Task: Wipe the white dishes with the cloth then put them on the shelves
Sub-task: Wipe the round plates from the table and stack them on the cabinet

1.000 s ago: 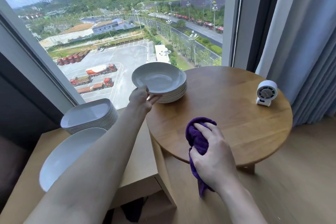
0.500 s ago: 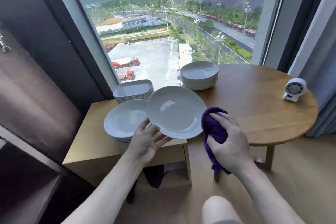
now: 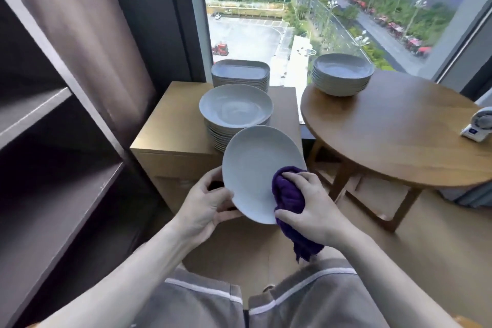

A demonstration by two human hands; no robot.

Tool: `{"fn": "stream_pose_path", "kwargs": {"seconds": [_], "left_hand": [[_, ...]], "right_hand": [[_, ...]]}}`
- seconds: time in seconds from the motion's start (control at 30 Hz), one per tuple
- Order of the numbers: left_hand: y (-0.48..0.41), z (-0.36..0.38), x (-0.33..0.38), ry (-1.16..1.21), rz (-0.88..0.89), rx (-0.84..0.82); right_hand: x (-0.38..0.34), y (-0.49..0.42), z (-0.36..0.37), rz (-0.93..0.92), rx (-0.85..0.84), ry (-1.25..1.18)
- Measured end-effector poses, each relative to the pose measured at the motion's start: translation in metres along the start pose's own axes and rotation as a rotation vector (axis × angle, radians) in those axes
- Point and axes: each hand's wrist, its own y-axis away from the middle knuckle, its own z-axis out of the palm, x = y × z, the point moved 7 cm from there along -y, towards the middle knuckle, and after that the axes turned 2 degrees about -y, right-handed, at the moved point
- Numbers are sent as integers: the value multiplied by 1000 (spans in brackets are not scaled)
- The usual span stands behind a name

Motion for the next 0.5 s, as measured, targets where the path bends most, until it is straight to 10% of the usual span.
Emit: {"fn": "stream_pose_path", "kwargs": {"seconds": [0.5], "left_hand": [[-16, 1, -3, -22, -13, -120]], "right_hand": [[-46, 15, 33, -311, -131, 332]]}}
